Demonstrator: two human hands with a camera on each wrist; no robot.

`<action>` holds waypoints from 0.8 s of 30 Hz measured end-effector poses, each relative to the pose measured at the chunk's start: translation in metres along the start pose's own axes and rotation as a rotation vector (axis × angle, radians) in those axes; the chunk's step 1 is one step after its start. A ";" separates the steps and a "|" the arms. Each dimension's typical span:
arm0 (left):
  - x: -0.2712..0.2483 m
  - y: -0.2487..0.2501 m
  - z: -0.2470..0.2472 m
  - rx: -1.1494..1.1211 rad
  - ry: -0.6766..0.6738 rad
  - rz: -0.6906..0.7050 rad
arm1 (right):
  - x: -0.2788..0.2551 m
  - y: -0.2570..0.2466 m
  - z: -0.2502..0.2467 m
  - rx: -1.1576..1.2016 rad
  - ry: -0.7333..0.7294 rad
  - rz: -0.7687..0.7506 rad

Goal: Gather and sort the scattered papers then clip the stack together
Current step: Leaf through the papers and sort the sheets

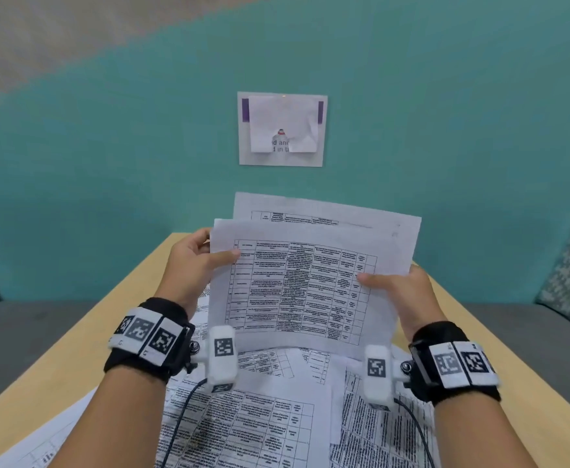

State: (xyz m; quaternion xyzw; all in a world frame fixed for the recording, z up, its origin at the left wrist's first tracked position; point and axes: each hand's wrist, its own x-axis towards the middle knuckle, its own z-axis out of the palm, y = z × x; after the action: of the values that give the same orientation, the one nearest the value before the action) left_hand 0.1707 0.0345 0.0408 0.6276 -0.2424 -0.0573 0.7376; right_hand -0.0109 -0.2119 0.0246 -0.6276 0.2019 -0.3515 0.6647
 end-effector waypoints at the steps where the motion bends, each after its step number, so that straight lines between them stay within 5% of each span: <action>1: 0.000 0.001 0.000 -0.011 0.009 0.010 | 0.000 -0.002 0.001 0.020 0.007 -0.017; 9: -0.002 0.002 -0.002 -0.040 0.000 -0.017 | 0.003 0.002 -0.001 -0.056 0.088 -0.090; 24: -0.004 -0.003 0.015 0.013 0.005 -0.100 | 0.004 0.006 0.009 -0.083 -0.008 0.006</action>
State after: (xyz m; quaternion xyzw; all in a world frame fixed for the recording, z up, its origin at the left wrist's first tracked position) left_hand 0.1614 0.0221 0.0381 0.6440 -0.2091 -0.0910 0.7302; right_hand -0.0005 -0.2092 0.0202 -0.6554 0.2153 -0.3383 0.6400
